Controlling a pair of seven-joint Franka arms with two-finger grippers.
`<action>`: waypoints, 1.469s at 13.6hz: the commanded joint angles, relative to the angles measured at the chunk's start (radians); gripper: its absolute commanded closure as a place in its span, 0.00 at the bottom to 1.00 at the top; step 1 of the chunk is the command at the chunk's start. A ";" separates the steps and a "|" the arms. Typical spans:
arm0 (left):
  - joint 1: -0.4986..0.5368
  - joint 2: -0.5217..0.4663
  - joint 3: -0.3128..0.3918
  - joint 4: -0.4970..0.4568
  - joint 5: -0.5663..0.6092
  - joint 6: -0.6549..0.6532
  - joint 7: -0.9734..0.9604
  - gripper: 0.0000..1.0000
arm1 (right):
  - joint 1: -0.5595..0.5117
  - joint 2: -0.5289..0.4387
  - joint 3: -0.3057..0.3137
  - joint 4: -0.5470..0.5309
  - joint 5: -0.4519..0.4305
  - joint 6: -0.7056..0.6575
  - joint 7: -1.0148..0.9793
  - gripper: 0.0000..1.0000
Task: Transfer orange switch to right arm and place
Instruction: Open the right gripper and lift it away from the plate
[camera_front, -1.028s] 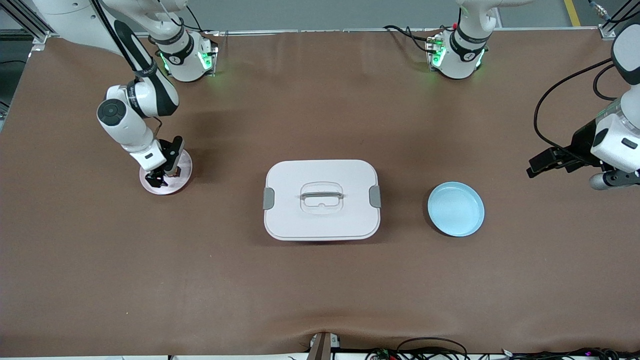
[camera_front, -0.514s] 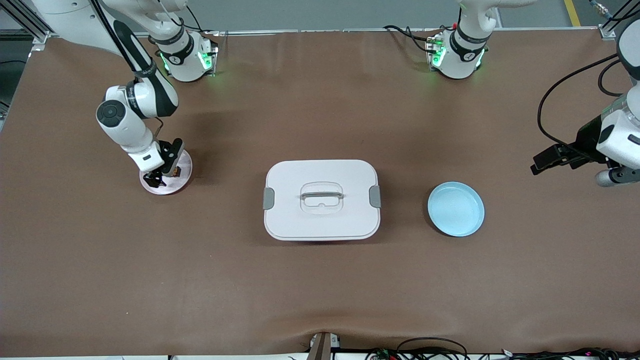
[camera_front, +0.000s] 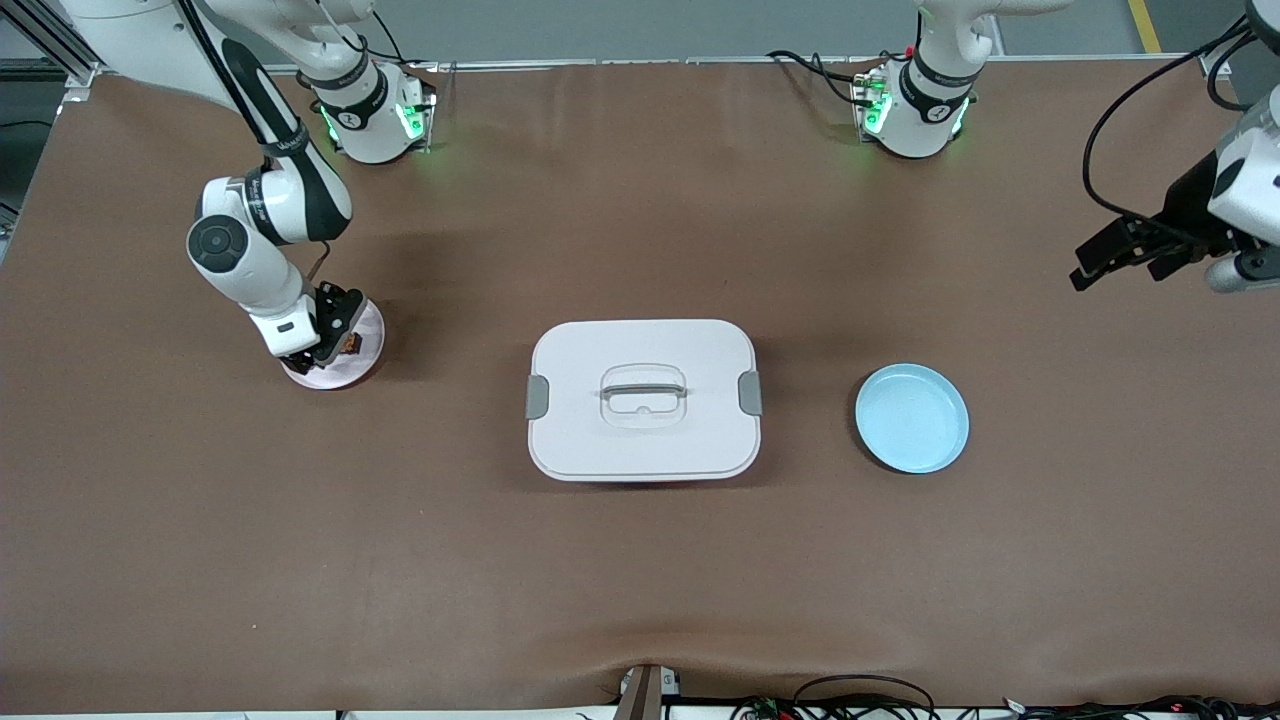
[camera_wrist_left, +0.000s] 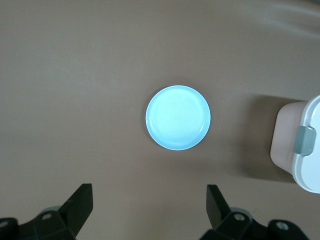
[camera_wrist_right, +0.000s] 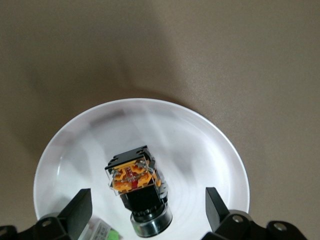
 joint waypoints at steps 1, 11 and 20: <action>-0.012 -0.007 0.006 0.021 0.028 0.011 0.010 0.00 | 0.025 -0.026 0.008 0.065 -0.021 -0.145 0.104 0.00; -0.012 0.114 0.011 0.209 0.039 -0.108 0.083 0.00 | -0.015 -0.021 -0.001 0.407 0.095 -0.521 0.146 0.00; -0.015 0.136 0.011 0.232 0.036 -0.111 0.081 0.00 | -0.064 -0.016 -0.001 0.708 0.118 -0.782 0.527 0.00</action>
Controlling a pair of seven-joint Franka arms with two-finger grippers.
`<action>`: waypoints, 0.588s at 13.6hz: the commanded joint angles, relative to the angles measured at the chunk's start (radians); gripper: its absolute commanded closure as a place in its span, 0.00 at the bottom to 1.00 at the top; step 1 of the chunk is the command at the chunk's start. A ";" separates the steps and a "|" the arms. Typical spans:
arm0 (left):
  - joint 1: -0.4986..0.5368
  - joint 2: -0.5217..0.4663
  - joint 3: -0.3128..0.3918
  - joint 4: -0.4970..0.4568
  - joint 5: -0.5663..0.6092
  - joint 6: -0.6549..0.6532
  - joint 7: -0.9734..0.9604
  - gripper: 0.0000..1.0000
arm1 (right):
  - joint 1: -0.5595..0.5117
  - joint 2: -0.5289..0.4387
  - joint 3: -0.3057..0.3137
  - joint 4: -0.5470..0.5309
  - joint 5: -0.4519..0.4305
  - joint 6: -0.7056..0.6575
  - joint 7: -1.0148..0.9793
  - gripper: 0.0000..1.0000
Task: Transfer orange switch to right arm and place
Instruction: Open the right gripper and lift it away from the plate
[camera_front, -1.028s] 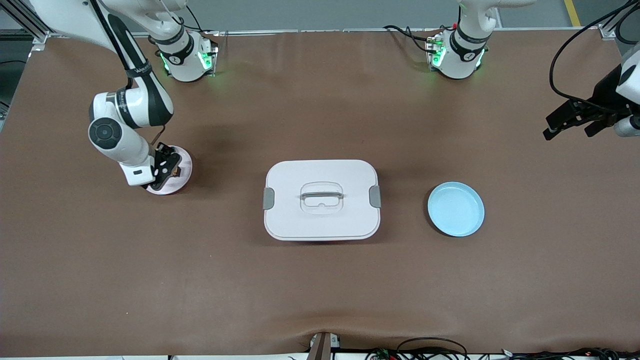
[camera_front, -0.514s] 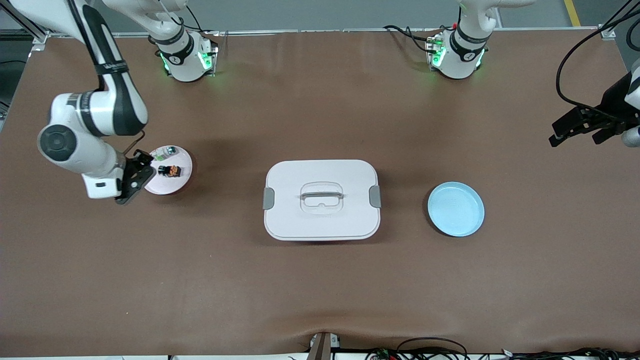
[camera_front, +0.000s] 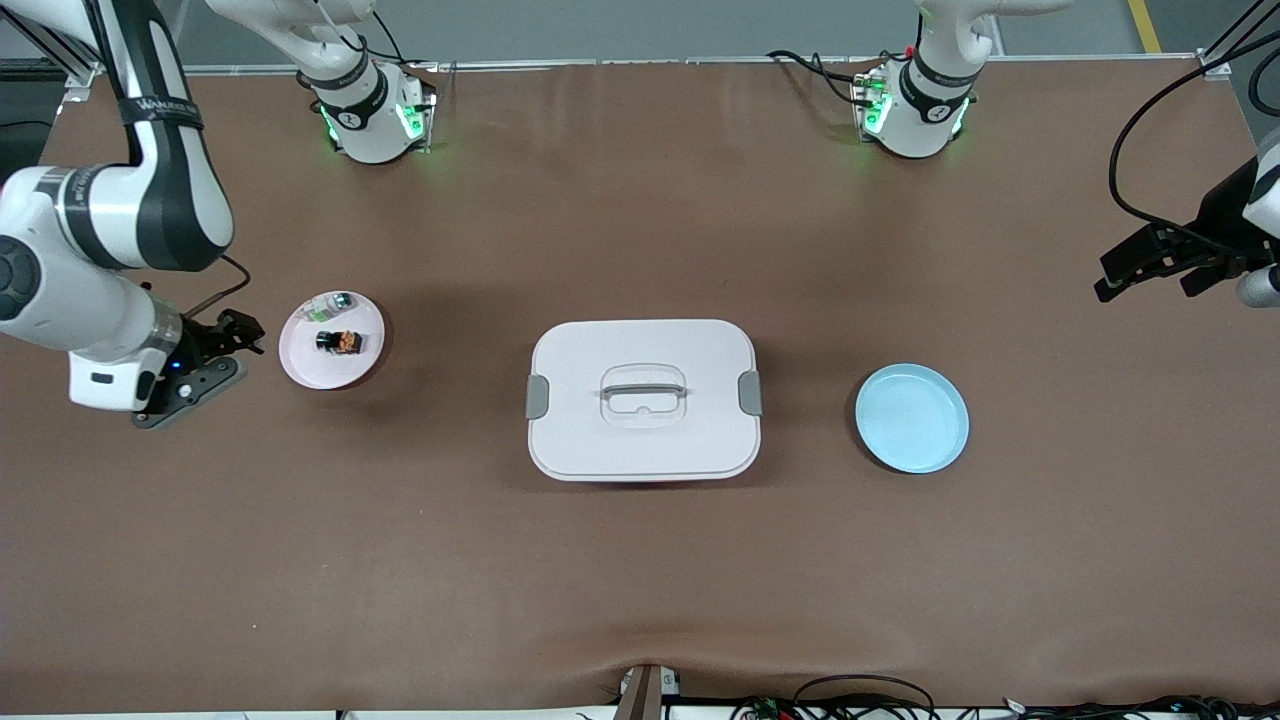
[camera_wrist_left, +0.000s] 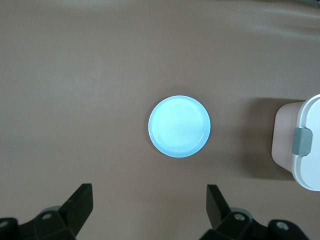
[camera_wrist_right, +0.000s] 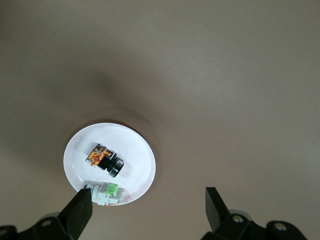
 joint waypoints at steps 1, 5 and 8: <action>-0.012 0.013 0.009 0.034 0.023 -0.025 0.009 0.00 | -0.048 0.006 0.014 0.107 0.021 -0.097 0.202 0.00; -0.012 0.013 0.009 0.035 0.024 -0.025 0.010 0.00 | -0.067 0.007 0.012 0.216 0.047 -0.143 0.390 0.00; -0.012 0.013 0.009 0.037 0.024 -0.025 0.010 0.00 | -0.087 0.006 0.012 0.299 0.085 -0.178 0.489 0.00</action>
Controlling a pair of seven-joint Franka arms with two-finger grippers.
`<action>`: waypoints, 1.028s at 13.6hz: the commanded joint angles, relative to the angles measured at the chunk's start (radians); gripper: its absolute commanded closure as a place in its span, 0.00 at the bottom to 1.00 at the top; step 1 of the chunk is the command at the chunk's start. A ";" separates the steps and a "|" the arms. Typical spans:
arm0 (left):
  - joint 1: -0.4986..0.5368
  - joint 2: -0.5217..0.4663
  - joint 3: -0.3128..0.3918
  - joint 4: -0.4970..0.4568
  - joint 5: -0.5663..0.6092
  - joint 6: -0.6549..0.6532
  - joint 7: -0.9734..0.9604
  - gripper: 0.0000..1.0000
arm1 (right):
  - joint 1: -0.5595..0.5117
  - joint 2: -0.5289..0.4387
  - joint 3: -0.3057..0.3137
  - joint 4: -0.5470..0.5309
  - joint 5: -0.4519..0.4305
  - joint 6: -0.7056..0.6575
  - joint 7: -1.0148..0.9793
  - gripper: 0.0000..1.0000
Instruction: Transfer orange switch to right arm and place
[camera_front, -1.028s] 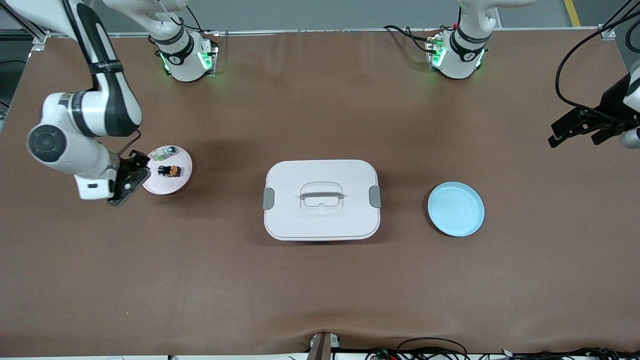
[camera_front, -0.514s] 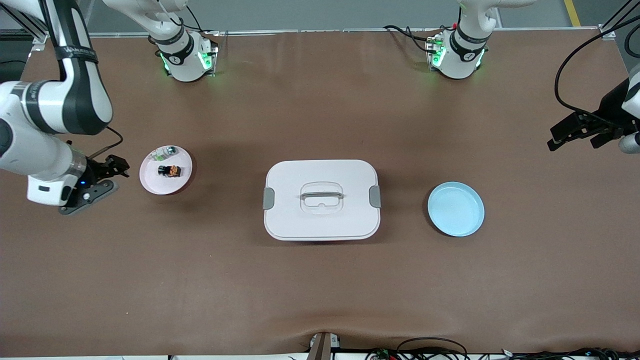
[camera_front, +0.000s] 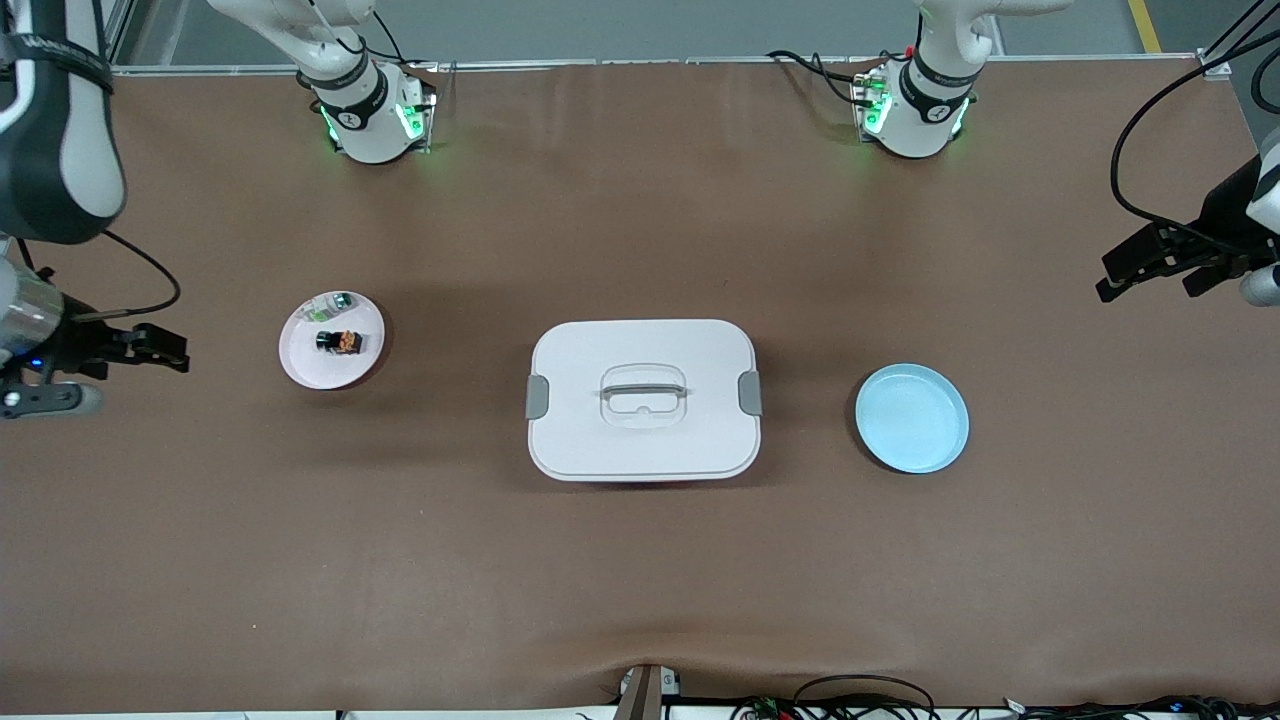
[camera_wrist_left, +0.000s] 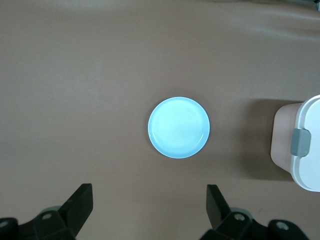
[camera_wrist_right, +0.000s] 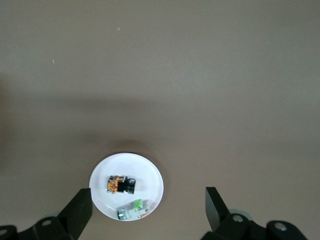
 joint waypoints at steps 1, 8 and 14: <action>-0.011 0.011 0.009 0.028 0.024 -0.023 0.010 0.00 | -0.023 0.006 0.015 0.064 0.025 -0.045 0.127 0.00; -0.013 0.016 0.009 0.029 0.024 -0.023 0.009 0.00 | -0.023 -0.023 0.018 0.081 0.111 -0.106 0.183 0.00; -0.016 0.016 0.008 0.031 0.024 -0.023 0.009 0.00 | -0.029 -0.076 0.015 0.073 0.102 -0.181 0.183 0.00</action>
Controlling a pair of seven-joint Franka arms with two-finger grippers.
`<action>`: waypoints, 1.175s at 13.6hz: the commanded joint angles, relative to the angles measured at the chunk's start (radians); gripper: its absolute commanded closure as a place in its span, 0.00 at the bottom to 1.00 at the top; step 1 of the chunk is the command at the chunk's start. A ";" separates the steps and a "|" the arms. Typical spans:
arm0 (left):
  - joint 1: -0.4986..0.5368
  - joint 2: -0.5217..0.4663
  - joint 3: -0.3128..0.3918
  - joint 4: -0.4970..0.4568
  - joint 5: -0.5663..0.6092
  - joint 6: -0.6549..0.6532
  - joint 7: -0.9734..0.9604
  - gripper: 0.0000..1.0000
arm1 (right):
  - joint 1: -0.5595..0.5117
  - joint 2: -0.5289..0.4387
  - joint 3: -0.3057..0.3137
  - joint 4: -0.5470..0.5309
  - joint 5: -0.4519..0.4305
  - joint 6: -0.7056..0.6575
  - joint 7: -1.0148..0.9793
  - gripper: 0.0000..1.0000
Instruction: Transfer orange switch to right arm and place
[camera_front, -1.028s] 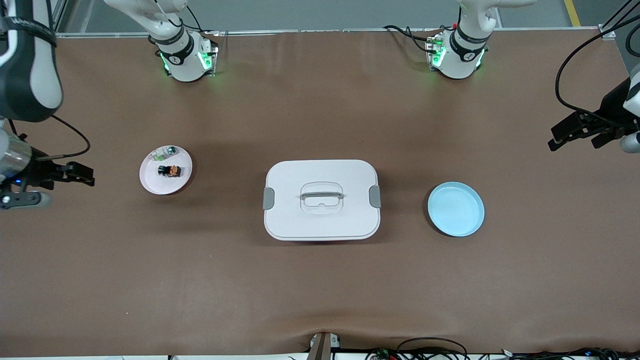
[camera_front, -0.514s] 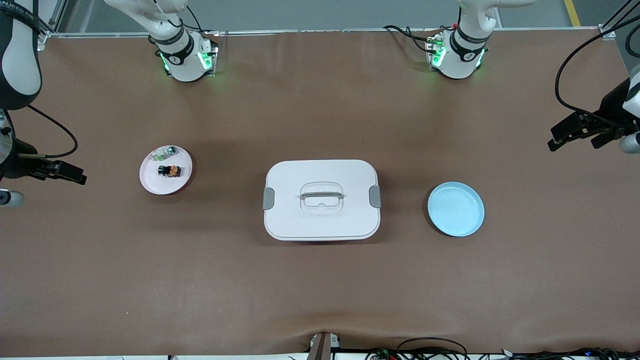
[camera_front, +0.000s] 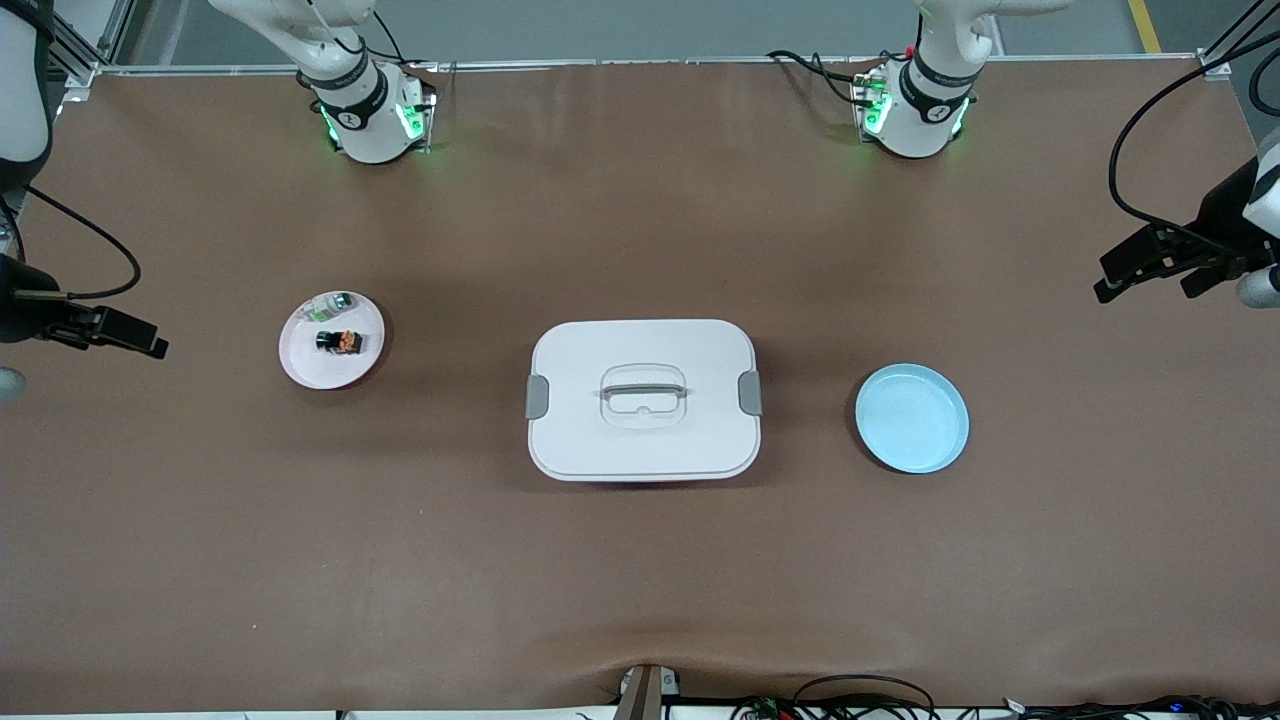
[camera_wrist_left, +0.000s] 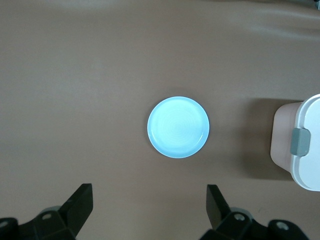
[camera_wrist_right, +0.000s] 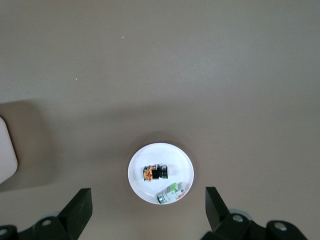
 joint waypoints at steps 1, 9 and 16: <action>-0.007 0.014 0.008 0.029 0.024 -0.023 0.010 0.00 | -0.018 -0.060 0.007 -0.002 0.016 -0.042 0.007 0.00; -0.007 0.016 0.008 0.032 0.024 -0.023 0.015 0.00 | 0.016 -0.103 0.007 -0.001 0.027 -0.048 0.017 0.00; -0.010 0.016 0.006 0.034 0.026 -0.023 0.012 0.00 | 0.034 -0.102 -0.008 -0.004 0.030 -0.047 0.019 0.00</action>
